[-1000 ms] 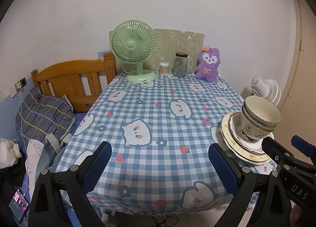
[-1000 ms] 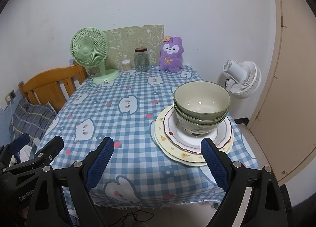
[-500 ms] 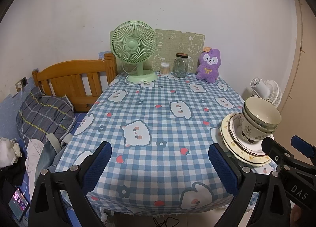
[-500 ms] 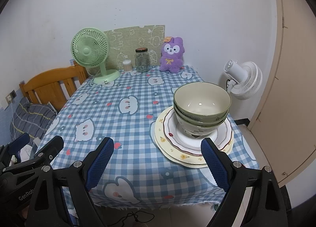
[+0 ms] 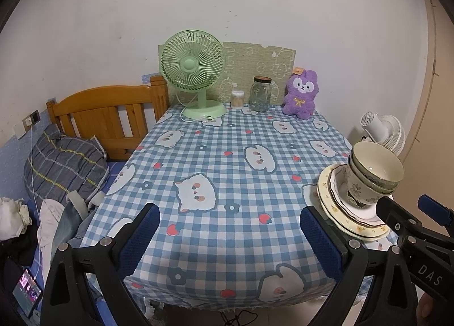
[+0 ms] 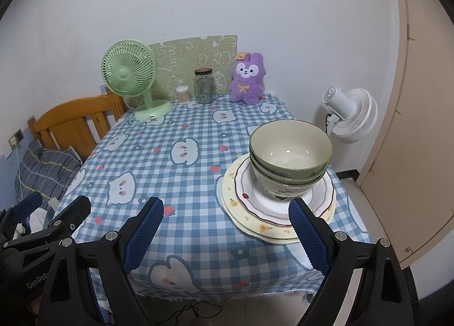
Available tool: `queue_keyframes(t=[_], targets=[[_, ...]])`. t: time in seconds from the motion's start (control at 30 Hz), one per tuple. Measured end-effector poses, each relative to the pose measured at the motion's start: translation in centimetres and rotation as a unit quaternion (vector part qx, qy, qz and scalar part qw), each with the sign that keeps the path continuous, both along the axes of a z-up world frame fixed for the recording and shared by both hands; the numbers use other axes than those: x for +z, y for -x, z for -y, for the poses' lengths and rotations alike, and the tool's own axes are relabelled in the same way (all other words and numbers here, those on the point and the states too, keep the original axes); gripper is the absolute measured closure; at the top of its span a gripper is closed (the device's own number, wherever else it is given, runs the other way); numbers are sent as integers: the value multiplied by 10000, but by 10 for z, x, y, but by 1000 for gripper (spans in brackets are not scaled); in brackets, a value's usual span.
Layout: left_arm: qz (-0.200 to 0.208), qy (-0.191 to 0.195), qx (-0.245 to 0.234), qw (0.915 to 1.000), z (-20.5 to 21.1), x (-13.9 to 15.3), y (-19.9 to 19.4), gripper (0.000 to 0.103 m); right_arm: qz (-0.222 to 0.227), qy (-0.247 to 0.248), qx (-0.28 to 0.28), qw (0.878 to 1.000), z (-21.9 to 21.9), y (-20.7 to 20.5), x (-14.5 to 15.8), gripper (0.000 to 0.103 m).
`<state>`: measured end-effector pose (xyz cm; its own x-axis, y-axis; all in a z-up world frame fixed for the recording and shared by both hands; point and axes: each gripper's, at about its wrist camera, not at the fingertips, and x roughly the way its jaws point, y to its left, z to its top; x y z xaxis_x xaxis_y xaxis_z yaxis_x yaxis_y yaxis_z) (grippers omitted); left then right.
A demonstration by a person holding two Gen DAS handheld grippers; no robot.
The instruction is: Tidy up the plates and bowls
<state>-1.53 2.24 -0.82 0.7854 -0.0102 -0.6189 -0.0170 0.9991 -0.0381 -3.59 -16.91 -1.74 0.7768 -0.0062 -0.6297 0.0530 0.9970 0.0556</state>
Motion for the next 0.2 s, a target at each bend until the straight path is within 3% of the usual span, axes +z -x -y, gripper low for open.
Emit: queue_keyframes(t=[0.2], targets=[[6, -7, 2, 10000, 0, 2, -1, 3, -13, -3, -2, 10000, 0, -1, 1, 11]])
